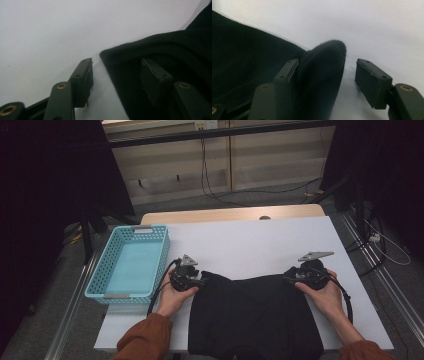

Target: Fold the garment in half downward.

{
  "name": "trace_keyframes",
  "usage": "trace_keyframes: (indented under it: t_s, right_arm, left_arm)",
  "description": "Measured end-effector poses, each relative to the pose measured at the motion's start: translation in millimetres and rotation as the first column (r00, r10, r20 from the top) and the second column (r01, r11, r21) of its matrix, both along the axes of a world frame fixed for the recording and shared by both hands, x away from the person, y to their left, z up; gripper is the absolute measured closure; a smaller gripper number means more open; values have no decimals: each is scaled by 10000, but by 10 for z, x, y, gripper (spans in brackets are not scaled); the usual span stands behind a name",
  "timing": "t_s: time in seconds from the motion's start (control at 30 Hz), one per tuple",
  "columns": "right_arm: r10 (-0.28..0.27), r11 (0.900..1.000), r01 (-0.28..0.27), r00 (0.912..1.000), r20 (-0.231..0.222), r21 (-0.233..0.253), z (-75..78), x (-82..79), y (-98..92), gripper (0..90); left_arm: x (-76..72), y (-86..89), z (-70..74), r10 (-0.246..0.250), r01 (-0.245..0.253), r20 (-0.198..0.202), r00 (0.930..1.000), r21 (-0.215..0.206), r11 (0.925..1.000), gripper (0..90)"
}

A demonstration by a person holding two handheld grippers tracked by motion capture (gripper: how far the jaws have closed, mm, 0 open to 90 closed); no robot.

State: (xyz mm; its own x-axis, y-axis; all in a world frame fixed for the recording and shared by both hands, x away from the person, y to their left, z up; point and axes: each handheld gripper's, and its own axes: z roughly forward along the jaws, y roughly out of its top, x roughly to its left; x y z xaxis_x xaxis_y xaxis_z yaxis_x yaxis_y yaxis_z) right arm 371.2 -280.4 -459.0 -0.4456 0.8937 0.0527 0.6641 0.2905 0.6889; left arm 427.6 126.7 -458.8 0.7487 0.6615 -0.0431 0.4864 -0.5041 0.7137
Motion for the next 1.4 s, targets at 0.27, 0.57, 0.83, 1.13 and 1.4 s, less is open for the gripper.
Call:
trace_keyframes:
  t_s: [0.27,0.57,0.83,1.13,1.4]
  right_arm:
    - [607,9980,-605,9981,-107,193,19,-36,56,738]
    - [443,9987,-443,9990,25,265,43,0,41,831]
    - [166,9986,-189,9988,467,492,122,64,17,832]
    - [-242,9978,195,9969,750,637,175,188,-40,831]
    - [-618,9965,562,9938,928,626,199,364,-79,831]
  left_arm:
    - [-63,-37,8,-530,508,-595,9968,-387,9980,862]
    - [74,-23,77,253,-286,-440,9987,-754,9967,895]
    - [192,-38,188,720,-730,-125,9973,-1295,9889,897]
    - [366,-108,265,1148,-1110,141,9933,-1626,9804,897]
    - [555,-190,337,1349,-1266,422,9900,-1608,9788,897]
